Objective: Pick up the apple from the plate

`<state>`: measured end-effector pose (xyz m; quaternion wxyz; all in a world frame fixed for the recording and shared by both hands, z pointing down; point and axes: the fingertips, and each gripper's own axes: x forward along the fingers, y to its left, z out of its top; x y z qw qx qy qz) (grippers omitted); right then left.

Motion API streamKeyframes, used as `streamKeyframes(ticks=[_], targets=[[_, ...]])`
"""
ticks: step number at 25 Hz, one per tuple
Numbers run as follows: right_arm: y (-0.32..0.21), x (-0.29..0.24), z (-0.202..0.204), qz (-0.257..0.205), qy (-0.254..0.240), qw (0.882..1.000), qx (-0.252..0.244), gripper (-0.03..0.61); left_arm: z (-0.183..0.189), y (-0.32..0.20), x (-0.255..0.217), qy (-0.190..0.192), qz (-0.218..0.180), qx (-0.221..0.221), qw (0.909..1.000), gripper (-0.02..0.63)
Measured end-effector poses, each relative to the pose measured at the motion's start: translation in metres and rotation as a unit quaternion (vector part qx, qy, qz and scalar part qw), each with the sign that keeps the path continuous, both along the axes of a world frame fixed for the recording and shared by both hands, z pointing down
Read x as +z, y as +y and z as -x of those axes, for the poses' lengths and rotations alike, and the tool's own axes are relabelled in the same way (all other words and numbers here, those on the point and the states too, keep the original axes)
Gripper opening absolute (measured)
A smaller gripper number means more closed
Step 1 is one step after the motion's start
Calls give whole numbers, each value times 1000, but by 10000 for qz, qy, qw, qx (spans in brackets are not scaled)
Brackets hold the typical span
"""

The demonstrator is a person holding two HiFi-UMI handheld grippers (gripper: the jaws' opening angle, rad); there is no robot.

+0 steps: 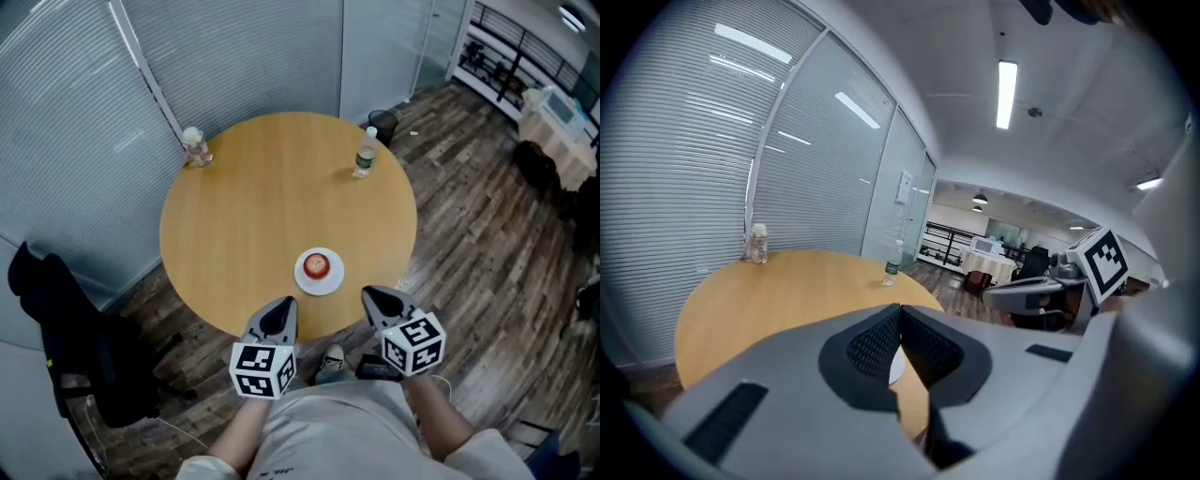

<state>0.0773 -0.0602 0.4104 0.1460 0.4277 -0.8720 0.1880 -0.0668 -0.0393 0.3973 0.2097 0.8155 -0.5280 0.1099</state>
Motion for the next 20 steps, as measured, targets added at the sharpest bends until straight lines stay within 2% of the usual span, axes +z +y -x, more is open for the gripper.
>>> streamKeyframes(ticks=[8, 16, 20], targets=[[-35, 7, -7, 246, -199, 9993, 195, 31, -5, -37, 3, -94, 78, 37, 9999, 3], [-47, 2, -3, 337, -194, 9984, 400, 31, -5, -59, 2, -101, 164, 385, 9991, 3], [-49, 4, -4, 320, -37, 9983, 488, 31, -2, -64, 1, -80, 183, 476, 9987, 3]])
